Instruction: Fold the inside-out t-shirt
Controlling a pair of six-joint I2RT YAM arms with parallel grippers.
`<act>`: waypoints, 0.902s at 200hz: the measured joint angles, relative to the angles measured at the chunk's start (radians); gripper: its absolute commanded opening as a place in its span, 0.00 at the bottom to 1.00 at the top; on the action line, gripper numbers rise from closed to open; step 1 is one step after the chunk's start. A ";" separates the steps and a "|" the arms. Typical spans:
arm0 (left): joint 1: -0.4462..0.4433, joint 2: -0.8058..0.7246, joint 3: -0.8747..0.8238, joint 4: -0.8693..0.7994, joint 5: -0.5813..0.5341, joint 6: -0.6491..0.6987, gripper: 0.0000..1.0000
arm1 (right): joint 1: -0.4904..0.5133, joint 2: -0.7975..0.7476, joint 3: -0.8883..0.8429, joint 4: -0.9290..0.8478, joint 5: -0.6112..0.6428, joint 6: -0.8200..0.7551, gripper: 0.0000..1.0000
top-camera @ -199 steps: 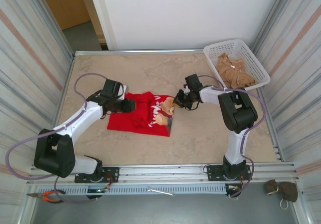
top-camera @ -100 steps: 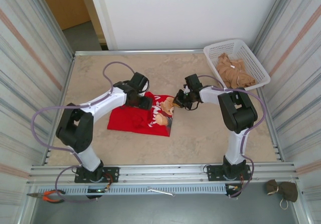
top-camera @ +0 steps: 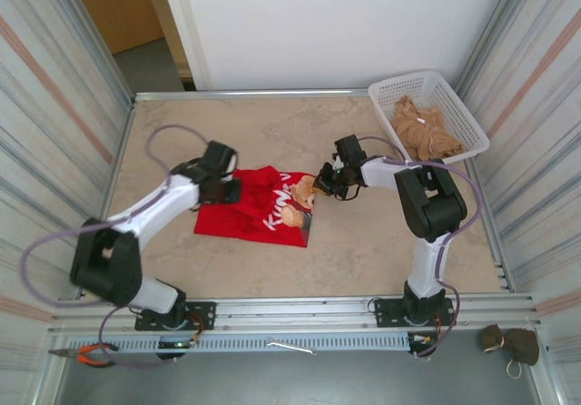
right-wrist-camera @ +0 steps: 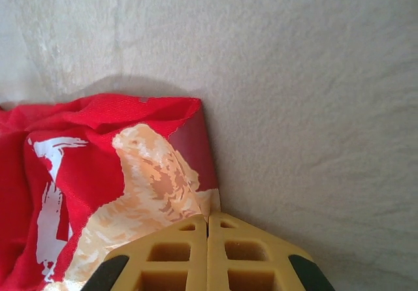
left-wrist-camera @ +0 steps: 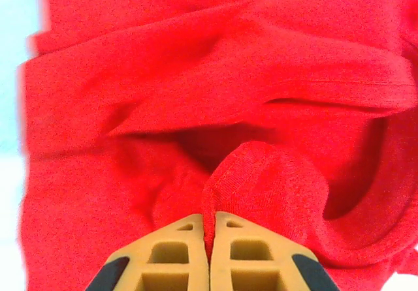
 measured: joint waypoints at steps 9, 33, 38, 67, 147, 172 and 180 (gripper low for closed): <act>0.054 -0.076 -0.072 0.019 0.016 -0.031 0.00 | -0.002 -0.006 -0.008 0.002 0.003 0.001 0.00; 0.198 -0.217 -0.272 0.069 0.086 -0.132 0.17 | -0.003 -0.013 -0.012 0.002 0.012 0.004 0.00; 0.230 -0.233 -0.314 0.083 0.108 -0.155 0.21 | -0.003 -0.014 -0.012 0.002 0.013 0.004 0.00; 0.352 -0.264 -0.429 0.072 0.164 -0.236 0.59 | -0.004 -0.017 -0.012 0.001 0.019 0.004 0.00; 0.085 -0.108 0.002 0.117 0.179 -0.170 0.71 | -0.004 -0.018 -0.012 0.001 0.019 0.004 0.00; -0.031 0.040 0.083 0.154 0.177 -0.177 0.71 | -0.003 -0.018 -0.012 0.001 0.019 0.003 0.00; -0.057 0.082 0.101 0.156 0.168 -0.178 0.71 | -0.003 -0.018 -0.012 0.000 0.019 0.003 0.00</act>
